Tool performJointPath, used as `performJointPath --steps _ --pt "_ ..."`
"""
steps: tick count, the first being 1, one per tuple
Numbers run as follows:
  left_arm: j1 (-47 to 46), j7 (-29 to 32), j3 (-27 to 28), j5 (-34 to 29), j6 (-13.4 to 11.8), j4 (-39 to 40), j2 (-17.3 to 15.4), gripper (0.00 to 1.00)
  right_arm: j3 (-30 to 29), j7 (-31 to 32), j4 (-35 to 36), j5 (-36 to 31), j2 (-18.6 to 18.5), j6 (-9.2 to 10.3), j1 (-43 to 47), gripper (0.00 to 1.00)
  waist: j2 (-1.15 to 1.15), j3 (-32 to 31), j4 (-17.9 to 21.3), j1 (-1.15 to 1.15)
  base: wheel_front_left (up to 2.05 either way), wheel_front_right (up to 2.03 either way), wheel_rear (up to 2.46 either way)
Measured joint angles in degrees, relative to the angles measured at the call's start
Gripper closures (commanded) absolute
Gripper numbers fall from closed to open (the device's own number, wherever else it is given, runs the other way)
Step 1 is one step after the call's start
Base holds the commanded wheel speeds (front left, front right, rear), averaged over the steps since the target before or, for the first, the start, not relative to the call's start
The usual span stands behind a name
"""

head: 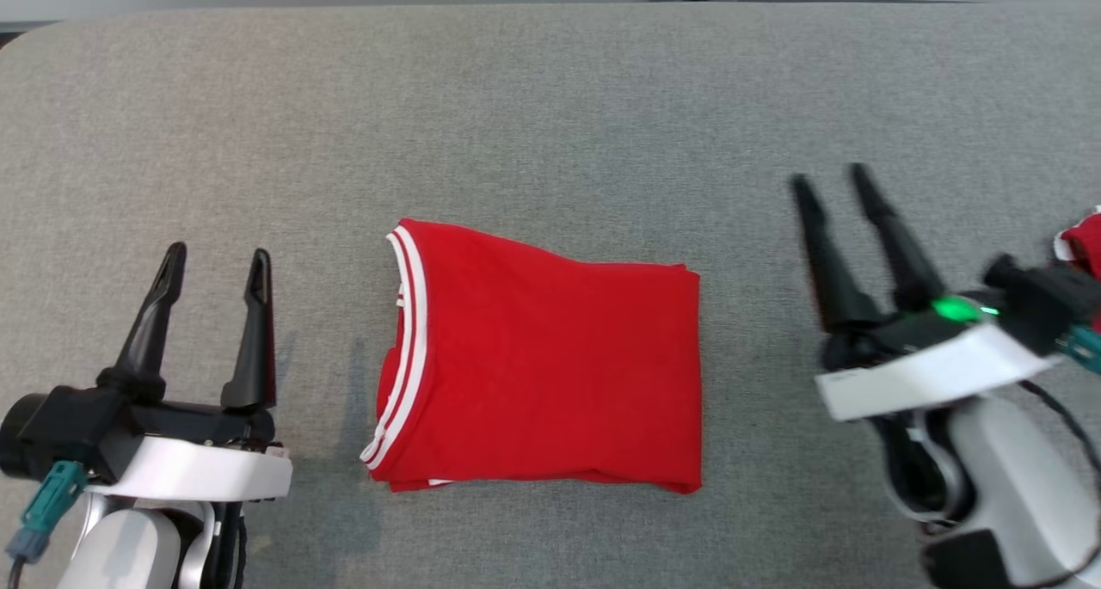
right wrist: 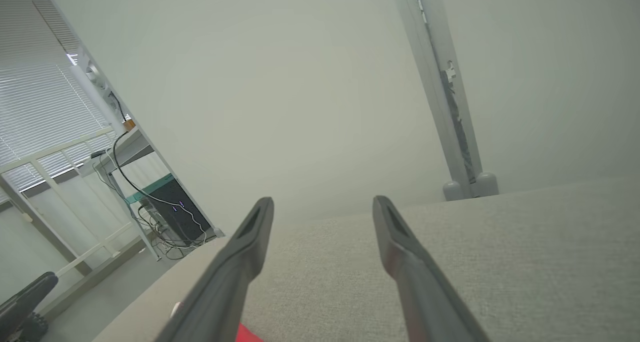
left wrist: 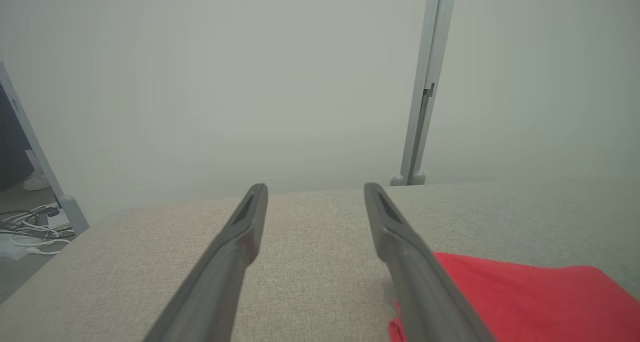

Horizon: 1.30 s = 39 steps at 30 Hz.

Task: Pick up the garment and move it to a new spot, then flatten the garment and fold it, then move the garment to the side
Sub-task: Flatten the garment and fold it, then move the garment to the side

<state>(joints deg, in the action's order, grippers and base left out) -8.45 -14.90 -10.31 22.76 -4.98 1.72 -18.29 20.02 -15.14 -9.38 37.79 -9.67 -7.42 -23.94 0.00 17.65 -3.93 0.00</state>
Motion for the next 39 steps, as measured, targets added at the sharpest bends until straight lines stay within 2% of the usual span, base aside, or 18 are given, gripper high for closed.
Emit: performJointPath --steps 5,9,13,24,39 --pt "1.0 0.3 0.7 0.0 -0.6 0.7 -0.6 0.00 -10.3 2.1 4.1 -8.0 -2.9 0.00 6.3 0.00 0.00 -0.4 1.3 0.00 0.00 0.00 0.00" --pt "1.5 0.7 1.3 0.3 -1.3 1.1 -1.1 0.00 -17.0 4.8 8.5 -13.9 -2.9 0.00 10.6 0.00 0.00 -0.9 2.3 0.00 0.00 0.00 0.00" --pt "2.4 1.1 1.5 0.5 -1.7 1.4 -1.4 0.00 -20.6 7.7 12.5 -18.3 -2.1 -0.01 14.2 0.00 0.00 -1.7 2.9 0.00 0.00 0.00 0.00" --pt "4.8 2.3 1.1 0.5 -2.5 1.7 -2.3 0.00 -22.5 12.1 17.5 -21.7 0.2 -0.01 20.0 0.00 0.00 -4.1 3.8 0.00 0.00 0.00 0.00" --pt "8.5 3.6 -0.5 0.5 -3.1 1.9 -2.6 0.00 -21.5 15.2 18.2 -22.8 -0.1 -0.01 24.7 0.00 0.00 -10.0 3.8 0.00 0.00 0.00 0.00"
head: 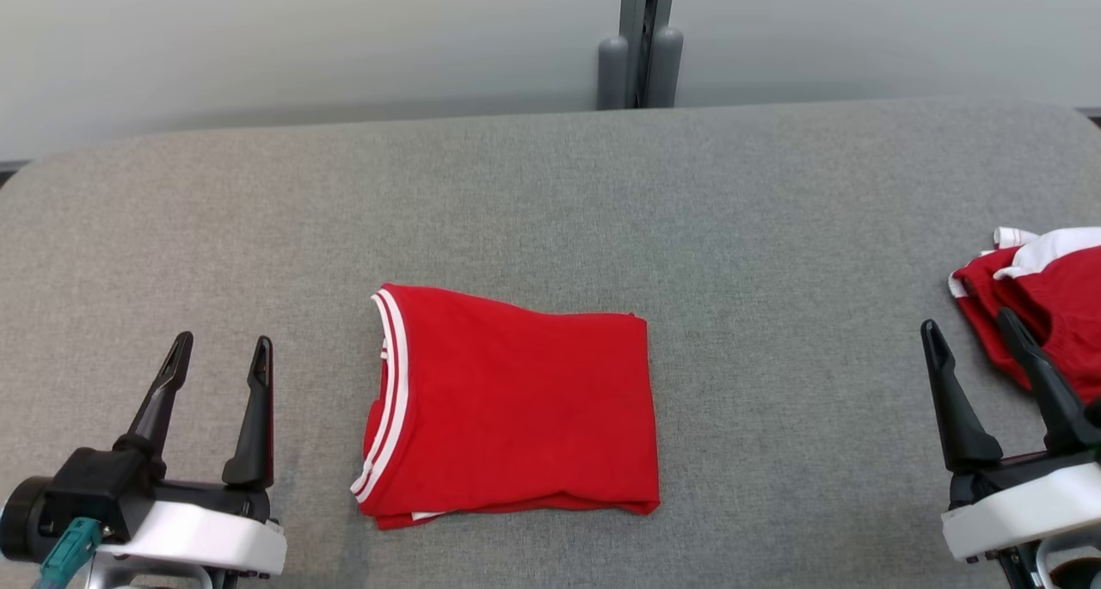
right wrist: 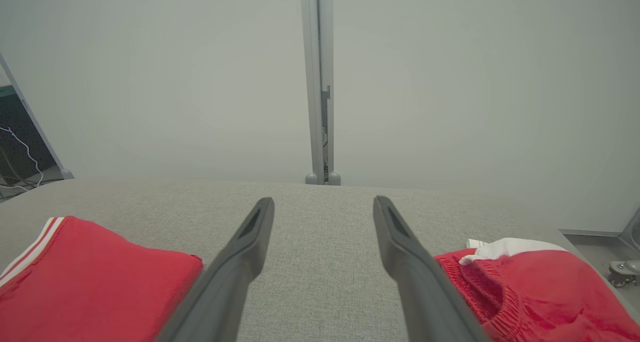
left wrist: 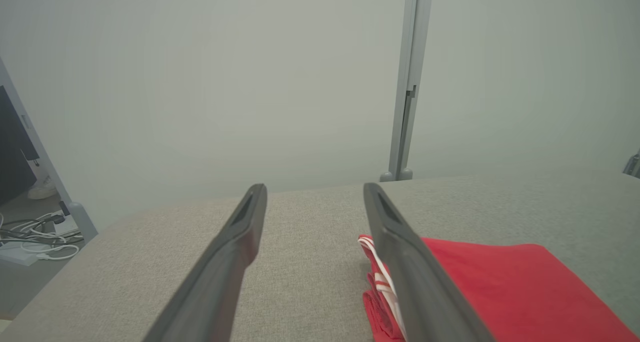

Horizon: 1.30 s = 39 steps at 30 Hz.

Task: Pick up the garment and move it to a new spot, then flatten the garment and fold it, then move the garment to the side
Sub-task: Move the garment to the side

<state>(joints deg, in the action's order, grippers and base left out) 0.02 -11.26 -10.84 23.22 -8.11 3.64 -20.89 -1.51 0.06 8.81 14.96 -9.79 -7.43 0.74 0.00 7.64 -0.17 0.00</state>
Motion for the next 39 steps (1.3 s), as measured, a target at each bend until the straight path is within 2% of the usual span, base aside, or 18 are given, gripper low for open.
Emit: performJointPath --steps 13,39 --pt "3.4 1.2 -0.3 0.4 -1.4 1.0 -0.3 0.00 -0.6 2.5 0.8 -0.3 -0.3 0.00 3.5 0.00 0.00 -5.5 0.1 0.00 0.00 0.00 0.00" --pt "5.4 2.4 0.4 1.2 -3.3 1.4 -1.4 0.00 -1.8 2.9 0.8 0.8 0.7 0.00 4.5 0.00 0.00 -8.1 0.3 0.00 0.00 0.00 0.00"
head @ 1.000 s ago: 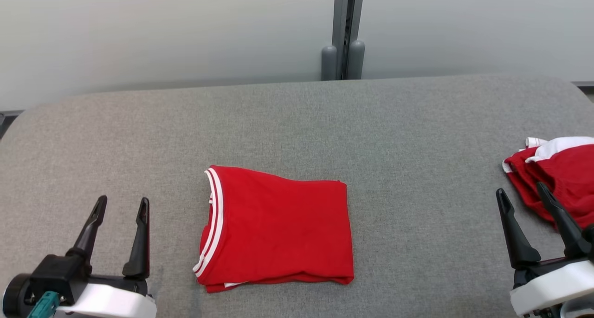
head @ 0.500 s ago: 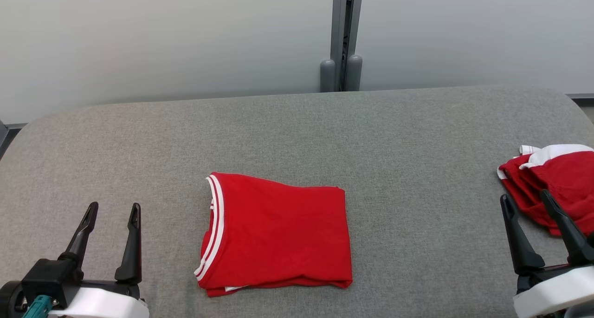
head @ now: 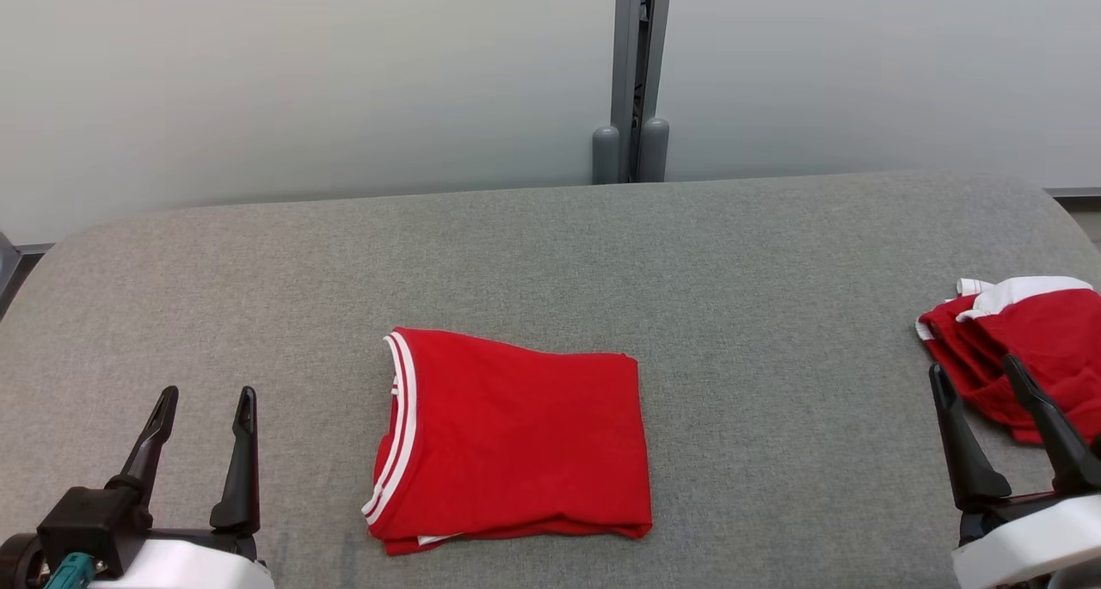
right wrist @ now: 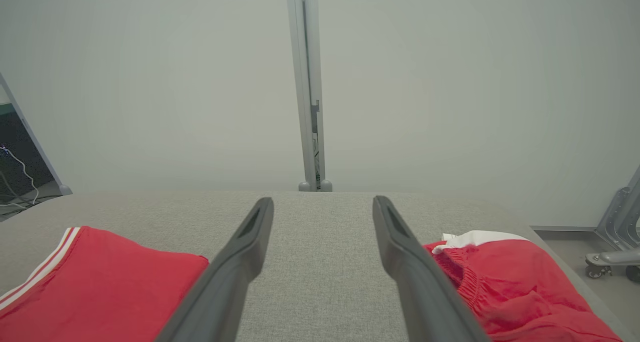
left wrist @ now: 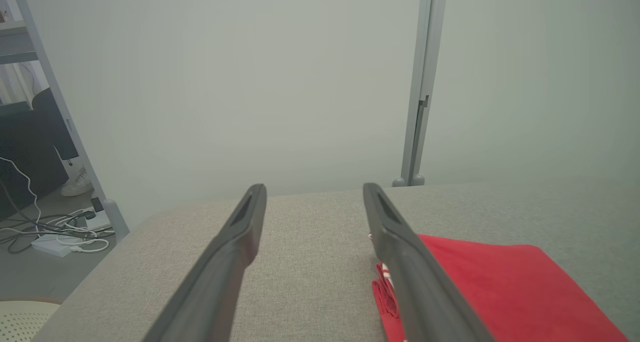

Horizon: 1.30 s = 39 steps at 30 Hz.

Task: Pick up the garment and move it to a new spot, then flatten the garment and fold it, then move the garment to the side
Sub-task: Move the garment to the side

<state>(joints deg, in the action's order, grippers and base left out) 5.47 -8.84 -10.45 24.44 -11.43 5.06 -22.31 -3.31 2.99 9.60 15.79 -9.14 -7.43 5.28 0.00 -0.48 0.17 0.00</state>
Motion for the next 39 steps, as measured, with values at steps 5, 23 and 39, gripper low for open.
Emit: performJointPath --steps 5,23,39 --pt "0.0 0.0 -0.1 0.2 -0.1 -0.1 -0.1 0.00 0.0 0.0 -0.4 0.4 0.0 0.00 0.0 0.00 0.00 -0.1 -0.1 0.00 0.00 0.00 0.00" --pt "-0.5 -1.0 0.1 0.7 -0.7 -0.2 0.0 0.00 -0.7 0.0 -0.9 0.8 0.3 0.00 0.2 0.00 0.00 0.2 -1.8 0.00 0.00 0.00 0.00" --pt "-9.4 -3.6 -2.1 0.2 1.4 -1.0 1.6 0.00 3.0 0.3 -6.7 2.0 -0.4 0.00 -4.7 0.00 0.00 4.8 -9.9 0.00 0.00 0.00 0.00"
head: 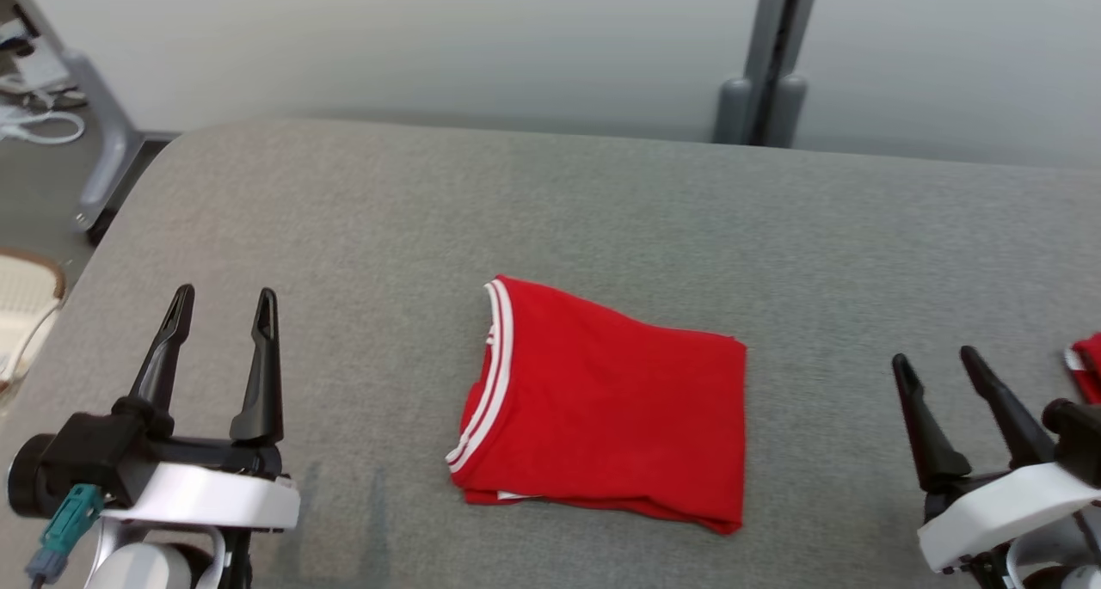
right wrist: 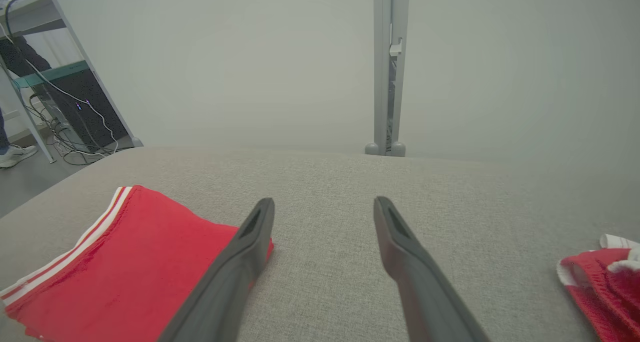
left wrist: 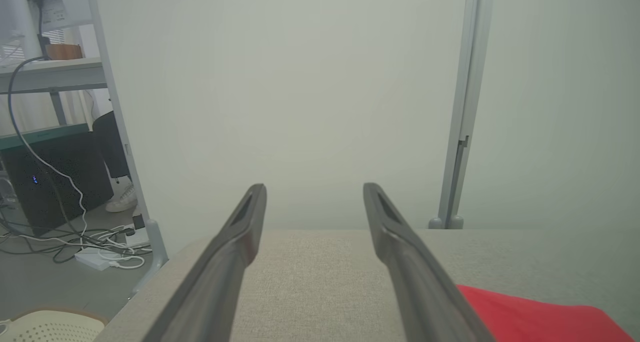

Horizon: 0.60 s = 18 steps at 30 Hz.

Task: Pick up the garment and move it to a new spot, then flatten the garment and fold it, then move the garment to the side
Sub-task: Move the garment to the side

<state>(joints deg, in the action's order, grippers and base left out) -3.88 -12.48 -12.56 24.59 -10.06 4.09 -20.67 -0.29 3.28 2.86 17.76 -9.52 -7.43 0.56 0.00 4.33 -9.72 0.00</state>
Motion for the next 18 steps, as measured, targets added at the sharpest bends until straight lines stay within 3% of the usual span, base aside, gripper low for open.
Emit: performJointPath --steps 9,18 --pt "-3.7 -2.0 -0.3 -0.3 1.6 -2.4 3.4 0.00 7.2 0.3 -11.5 2.5 0.5 0.00 -4.6 0.00 0.00 3.9 -5.9 0.00 0.00 0.00 0.00" --pt "-5.3 -2.4 2.3 -2.5 3.5 -1.6 5.3 0.00 14.0 0.3 -23.9 6.9 0.8 0.00 -8.7 0.00 0.00 6.0 -8.9 0.00 0.00 0.00 0.00"
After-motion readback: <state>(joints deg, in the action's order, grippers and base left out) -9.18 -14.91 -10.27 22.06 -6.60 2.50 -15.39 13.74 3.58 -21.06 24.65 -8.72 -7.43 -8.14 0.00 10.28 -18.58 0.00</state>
